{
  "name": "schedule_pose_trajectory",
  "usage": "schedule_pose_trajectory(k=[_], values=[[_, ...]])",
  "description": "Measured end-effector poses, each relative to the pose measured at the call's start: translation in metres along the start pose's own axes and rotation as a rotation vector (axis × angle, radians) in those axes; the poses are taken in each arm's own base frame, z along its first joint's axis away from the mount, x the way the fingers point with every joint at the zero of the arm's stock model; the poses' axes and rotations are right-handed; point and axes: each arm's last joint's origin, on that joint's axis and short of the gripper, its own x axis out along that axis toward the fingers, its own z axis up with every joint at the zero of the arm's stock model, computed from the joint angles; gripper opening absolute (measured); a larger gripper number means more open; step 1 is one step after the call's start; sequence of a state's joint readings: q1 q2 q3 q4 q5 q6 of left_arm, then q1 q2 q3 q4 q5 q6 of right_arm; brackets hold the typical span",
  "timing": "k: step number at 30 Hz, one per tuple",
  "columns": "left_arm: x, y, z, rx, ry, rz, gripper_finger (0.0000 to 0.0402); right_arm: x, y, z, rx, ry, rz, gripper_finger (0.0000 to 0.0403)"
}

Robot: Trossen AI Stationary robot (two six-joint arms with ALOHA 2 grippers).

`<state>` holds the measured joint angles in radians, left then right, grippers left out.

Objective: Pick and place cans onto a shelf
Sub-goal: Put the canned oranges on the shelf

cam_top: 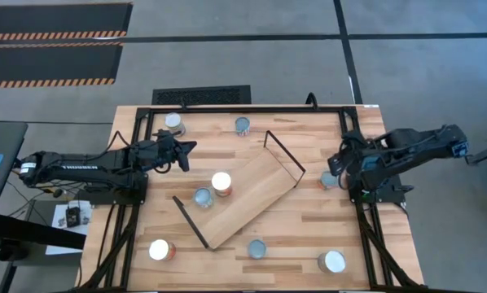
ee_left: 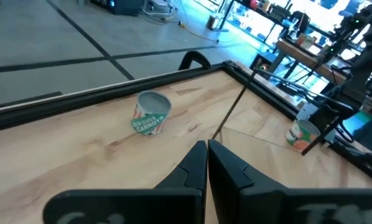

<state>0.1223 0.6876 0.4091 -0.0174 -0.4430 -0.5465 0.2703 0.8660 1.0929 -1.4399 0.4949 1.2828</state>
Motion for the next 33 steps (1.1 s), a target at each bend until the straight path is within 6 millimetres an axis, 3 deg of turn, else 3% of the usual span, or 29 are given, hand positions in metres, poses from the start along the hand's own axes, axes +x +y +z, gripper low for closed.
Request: schedule_pose_trajectory(k=[8, 19, 33], values=[[0.004, 0.000, -0.003, 0.010, 0.010, 0.024, 0.0000, 0.024, -0.026, -0.029, 0.102, 0.122, 0.098, 0.0002], [0.016, -0.001, -0.012, 0.001, 0.065, 0.059, 0.0000, 0.067, -0.008, -0.052, -0.025, 0.265, -0.003, 0.0019], [0.017, -0.002, -0.012, 0.031, 0.066, 0.049, 0.0000, 0.111, 0.026, -0.067, -0.260, 0.393, -0.193, 0.0156]])
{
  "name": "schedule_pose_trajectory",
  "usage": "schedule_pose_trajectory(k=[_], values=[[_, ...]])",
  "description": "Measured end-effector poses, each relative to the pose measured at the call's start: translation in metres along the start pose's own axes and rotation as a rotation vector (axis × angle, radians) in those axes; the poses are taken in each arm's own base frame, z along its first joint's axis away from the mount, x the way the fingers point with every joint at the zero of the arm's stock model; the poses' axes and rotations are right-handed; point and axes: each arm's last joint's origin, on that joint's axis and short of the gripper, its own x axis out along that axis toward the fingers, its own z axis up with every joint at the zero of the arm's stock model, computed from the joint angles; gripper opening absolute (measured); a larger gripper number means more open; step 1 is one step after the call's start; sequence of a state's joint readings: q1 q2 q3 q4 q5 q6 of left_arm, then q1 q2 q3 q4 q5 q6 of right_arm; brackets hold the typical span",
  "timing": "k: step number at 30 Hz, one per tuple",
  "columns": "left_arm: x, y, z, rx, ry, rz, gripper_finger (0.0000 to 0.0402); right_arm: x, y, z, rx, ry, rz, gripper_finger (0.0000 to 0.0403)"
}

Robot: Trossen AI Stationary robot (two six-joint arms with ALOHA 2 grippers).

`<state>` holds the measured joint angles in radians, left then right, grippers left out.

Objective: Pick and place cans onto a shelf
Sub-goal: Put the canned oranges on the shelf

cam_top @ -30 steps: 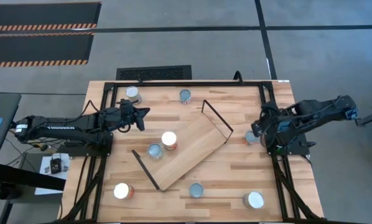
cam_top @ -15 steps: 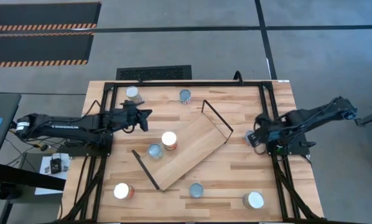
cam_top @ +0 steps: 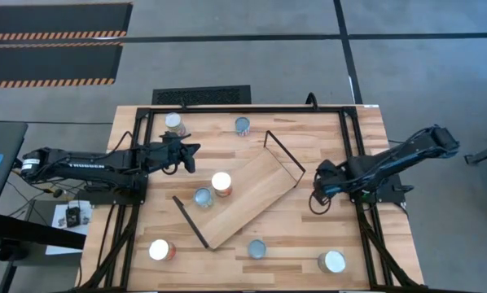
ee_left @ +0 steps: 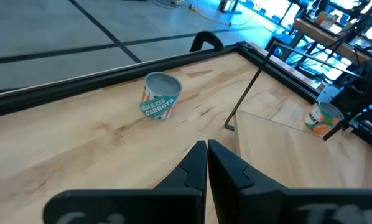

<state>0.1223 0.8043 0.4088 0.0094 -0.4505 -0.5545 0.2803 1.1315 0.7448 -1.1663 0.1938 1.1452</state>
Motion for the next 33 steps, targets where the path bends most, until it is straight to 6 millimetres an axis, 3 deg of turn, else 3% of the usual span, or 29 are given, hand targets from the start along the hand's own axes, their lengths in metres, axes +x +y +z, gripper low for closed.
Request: schedule_pose_trajectory(k=[6, 13, 19, 26, 33], values=[[0.000, -0.001, 0.000, 0.010, 0.010, -0.018, 0.0000, 0.017, 0.007, 0.010, -0.067, 0.061, -0.086, 0.0188], [0.000, -0.001, 0.000, 0.012, 0.012, -0.021, 0.0000, 0.033, 0.010, 0.024, -0.126, 0.097, -0.126, 0.0176], [0.000, -0.001, 0.000, 0.012, 0.012, -0.020, 0.0000, 0.040, 0.013, 0.028, -0.177, 0.121, -0.135, 0.0130], [0.000, -0.001, 0.000, 0.012, 0.012, -0.021, 0.0000, 0.037, 0.020, 0.021, -0.226, 0.157, -0.072, 0.0018], [0.000, -0.001, 0.000, 0.011, 0.020, -0.035, 0.0000, 0.017, 0.034, -0.007, -0.183, 0.210, 0.069, 0.0026]])
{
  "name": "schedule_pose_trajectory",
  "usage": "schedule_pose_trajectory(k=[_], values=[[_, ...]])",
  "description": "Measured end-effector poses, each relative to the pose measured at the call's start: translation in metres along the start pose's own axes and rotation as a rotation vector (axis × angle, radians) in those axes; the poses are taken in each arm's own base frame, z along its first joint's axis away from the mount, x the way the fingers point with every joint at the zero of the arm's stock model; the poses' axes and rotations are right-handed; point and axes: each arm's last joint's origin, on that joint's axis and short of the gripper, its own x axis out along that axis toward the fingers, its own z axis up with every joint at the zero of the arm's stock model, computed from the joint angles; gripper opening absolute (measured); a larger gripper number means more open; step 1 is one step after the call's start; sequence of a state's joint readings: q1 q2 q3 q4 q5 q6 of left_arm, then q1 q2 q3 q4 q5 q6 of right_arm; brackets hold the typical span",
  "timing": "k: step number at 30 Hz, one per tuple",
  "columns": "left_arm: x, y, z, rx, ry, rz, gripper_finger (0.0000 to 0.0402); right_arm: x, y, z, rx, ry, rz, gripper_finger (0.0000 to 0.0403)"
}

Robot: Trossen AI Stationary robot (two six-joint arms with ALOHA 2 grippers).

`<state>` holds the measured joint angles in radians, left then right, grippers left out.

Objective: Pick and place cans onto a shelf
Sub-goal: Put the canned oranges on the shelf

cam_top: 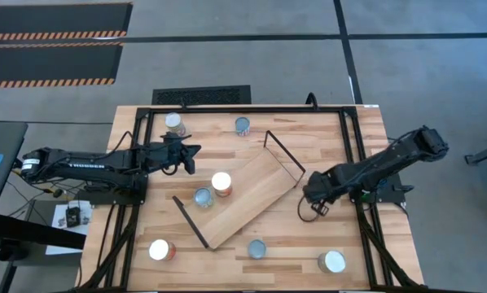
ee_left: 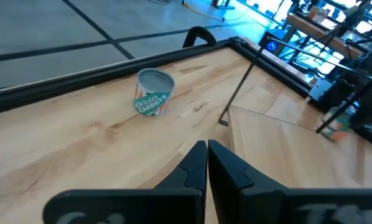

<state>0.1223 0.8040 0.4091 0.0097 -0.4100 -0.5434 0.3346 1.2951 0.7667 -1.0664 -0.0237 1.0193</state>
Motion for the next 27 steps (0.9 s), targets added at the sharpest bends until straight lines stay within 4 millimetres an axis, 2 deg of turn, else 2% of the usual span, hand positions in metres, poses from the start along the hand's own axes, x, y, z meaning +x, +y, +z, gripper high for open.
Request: schedule_pose_trajectory(k=[6, 12, 18, 23, 27], values=[[0.000, -0.001, -0.001, 0.001, 0.029, -0.043, 0.0000, -0.028, 0.035, -0.025, -0.017, -0.058, 0.163, 0.0007], [0.000, -0.002, -0.002, 0.027, 0.055, -0.071, 0.0000, -0.036, 0.076, -0.027, -0.018, -0.116, 0.282, 0.0012], [0.000, 0.000, -0.006, 0.045, 0.096, -0.071, 0.0000, -0.025, 0.124, -0.006, -0.105, -0.125, 0.226, 0.0011], [0.000, 0.001, -0.007, 0.079, 0.115, -0.071, 0.0000, -0.017, 0.165, 0.021, -0.197, -0.180, 0.175, 0.0010], [0.000, 0.001, -0.008, 0.107, 0.119, -0.070, 0.0000, -0.012, 0.186, 0.045, -0.242, -0.210, 0.112, 0.0010]])
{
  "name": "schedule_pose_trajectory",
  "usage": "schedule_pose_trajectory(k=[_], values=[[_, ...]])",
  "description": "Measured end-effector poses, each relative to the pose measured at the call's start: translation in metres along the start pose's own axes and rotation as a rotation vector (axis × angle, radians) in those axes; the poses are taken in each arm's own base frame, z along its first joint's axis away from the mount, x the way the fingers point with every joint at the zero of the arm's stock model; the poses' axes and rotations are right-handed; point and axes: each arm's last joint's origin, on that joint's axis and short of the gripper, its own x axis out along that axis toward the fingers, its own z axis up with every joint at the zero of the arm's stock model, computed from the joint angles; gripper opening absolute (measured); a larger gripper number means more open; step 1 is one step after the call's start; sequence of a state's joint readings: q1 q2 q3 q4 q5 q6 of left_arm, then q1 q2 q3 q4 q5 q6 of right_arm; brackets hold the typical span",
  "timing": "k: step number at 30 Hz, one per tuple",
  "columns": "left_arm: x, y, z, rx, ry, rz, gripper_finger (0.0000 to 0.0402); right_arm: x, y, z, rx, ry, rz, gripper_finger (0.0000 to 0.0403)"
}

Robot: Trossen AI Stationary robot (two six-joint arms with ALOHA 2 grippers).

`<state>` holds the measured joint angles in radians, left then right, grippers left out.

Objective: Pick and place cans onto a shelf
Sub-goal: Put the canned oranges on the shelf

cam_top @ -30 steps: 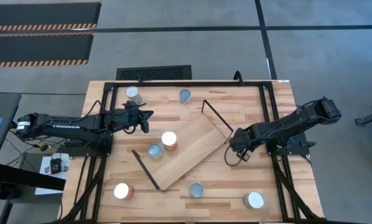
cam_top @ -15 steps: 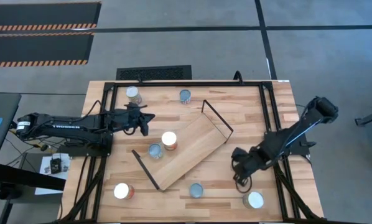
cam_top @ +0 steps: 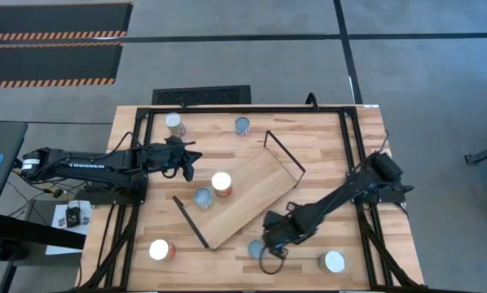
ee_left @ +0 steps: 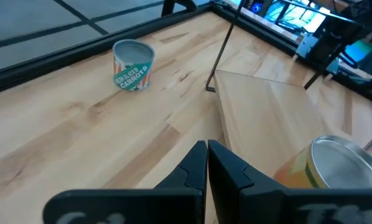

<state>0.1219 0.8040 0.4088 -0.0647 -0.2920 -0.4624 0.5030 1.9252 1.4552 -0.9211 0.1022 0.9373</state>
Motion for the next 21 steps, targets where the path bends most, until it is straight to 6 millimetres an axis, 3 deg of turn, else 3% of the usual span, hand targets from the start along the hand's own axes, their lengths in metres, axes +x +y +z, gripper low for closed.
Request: schedule_pose_trajectory(k=[8, 15, 21], values=[[0.000, -0.001, 0.000, 0.022, 0.015, -0.033, 0.0000, 0.011, 0.012, 0.043, -0.078, -0.038, 0.002, 0.0011], [0.000, -0.001, 0.000, 0.022, 0.021, -0.047, 0.0000, 0.012, 0.014, 0.046, -0.109, -0.024, 0.026, 0.0032], [0.000, -0.001, 0.000, 0.031, 0.020, -0.048, 0.0000, 0.011, 0.016, 0.044, -0.126, -0.020, 0.036, 0.0008]])
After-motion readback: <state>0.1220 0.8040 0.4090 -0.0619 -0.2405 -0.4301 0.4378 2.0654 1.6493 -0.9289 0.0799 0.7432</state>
